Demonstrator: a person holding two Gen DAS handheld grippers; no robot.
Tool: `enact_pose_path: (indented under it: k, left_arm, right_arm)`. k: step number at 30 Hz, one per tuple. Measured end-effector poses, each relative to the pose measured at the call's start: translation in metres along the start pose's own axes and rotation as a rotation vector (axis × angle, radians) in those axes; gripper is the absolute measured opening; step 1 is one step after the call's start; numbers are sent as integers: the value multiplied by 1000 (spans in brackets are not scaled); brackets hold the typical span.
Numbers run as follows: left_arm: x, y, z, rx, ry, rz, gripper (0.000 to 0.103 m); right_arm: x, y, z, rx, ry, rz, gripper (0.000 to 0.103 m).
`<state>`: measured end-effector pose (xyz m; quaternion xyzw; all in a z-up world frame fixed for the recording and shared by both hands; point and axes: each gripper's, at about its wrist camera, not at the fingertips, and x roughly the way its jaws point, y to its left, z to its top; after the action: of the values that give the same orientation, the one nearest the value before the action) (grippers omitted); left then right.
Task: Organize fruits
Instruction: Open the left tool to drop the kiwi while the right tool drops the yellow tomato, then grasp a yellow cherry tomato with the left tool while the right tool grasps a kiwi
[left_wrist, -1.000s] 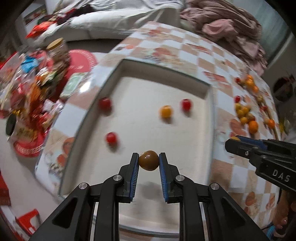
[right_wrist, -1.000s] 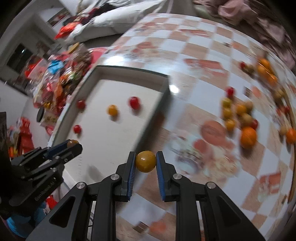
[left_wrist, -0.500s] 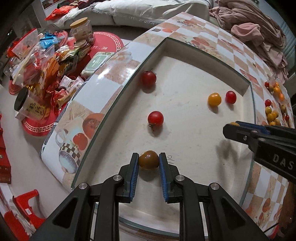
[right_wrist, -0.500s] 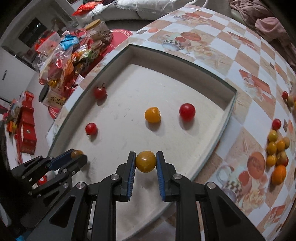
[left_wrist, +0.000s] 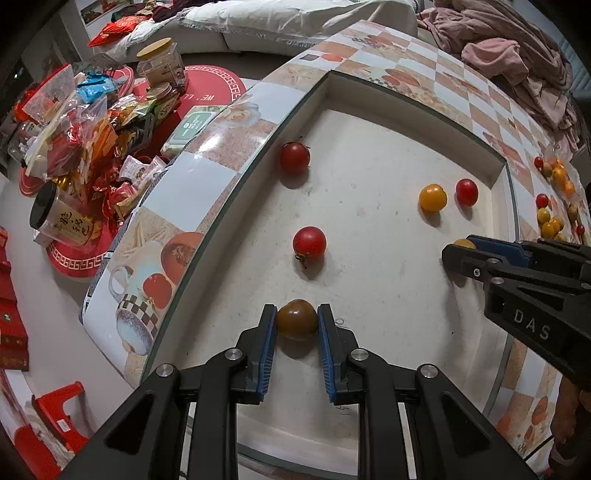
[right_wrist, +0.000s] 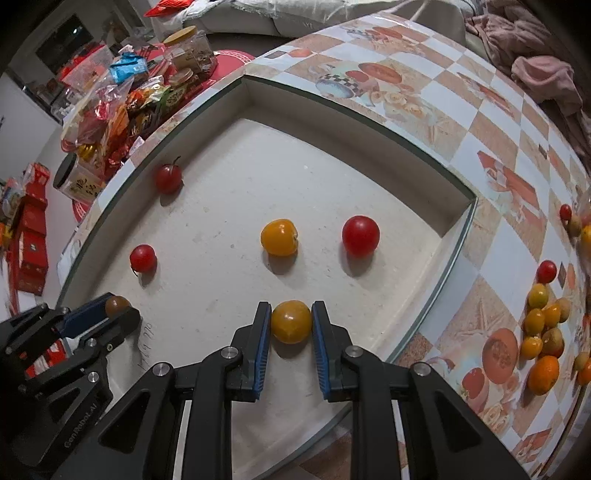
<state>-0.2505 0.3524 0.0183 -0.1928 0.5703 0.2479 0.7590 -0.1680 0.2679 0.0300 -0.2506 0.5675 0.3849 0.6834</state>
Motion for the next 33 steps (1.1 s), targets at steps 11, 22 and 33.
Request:
enact_pose_path:
  k: [11, 22, 33]
  left_arm:
    - [-7, -1, 0, 15, -21, 51, 82]
    - [-19, -11, 1, 65, 0, 54, 82]
    - [-51, -83, 20, 210, -58, -38, 82]
  right_arm:
    - [-3, -3, 0, 28, -10, 31, 42]
    - [-46, -17, -3, 111, -124, 86, 82]
    - [-79, -89, -43, 318, -153, 43, 82]
